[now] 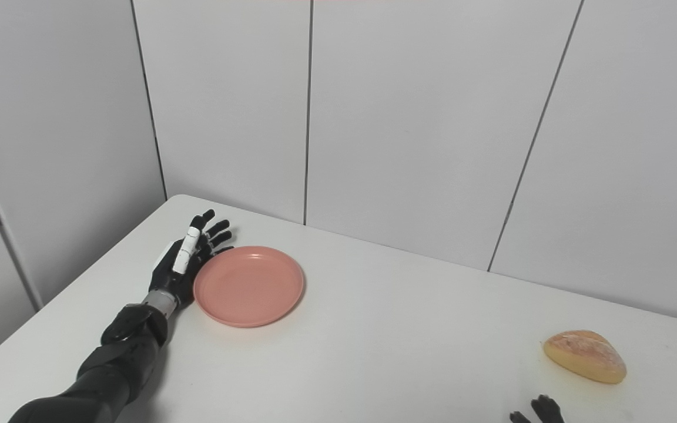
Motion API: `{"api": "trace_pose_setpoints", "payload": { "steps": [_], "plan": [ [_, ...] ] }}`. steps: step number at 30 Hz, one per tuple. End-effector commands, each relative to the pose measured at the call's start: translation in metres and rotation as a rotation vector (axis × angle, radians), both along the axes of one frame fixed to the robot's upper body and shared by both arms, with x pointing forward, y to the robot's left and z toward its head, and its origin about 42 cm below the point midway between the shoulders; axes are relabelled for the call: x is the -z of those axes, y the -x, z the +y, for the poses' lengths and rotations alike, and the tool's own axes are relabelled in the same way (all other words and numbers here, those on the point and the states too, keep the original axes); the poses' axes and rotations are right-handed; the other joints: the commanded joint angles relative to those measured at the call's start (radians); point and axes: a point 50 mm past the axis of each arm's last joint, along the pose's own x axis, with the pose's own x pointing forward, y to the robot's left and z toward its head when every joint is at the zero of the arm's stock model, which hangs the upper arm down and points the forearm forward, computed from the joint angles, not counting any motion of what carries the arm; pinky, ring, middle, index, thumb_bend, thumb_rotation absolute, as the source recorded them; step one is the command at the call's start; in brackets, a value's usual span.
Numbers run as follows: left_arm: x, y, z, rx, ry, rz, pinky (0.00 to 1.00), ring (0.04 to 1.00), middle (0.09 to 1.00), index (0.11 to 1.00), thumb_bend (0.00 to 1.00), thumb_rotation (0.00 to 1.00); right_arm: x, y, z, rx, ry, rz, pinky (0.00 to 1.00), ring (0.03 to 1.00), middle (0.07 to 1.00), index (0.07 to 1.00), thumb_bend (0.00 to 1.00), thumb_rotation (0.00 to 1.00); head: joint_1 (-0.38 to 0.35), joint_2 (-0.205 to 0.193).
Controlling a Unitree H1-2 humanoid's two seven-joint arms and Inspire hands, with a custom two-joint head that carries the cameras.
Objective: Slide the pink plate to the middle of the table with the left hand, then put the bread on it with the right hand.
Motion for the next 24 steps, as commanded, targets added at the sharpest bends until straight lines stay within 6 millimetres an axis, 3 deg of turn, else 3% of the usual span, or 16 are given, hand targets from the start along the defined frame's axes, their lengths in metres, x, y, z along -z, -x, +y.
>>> {"api": "trace_pose_setpoints", "payload": {
  "steps": [1, 13, 24],
  "plan": [
    [0.012, 0.0, -0.018, 0.035, 0.023, 0.035, 0.84, 0.916, 0.923, 0.984, 0.99, 0.8, 0.019, 0.011, 0.003, 0.0, -0.016, 0.091, 0.83, 0.86, 0.942, 0.909, 0.91, 0.99, -0.002, 0.002],
    [0.017, 0.001, -0.045, 0.061, -0.001, 0.046, 0.9, 0.929, 0.927, 0.976, 1.0, 0.81, 0.018, 0.011, 0.005, 0.006, -0.012, 0.086, 0.79, 0.834, 0.916, 0.892, 0.93, 0.97, -0.014, 0.012],
    [0.016, 0.007, -0.066, 0.058, 0.014, 0.047, 0.91, 0.923, 0.918, 0.957, 0.94, 0.82, 0.016, 0.011, 0.009, 0.008, -0.011, 0.087, 0.78, 0.827, 0.913, 0.891, 0.92, 0.96, -0.046, 0.035]
  ]
}}
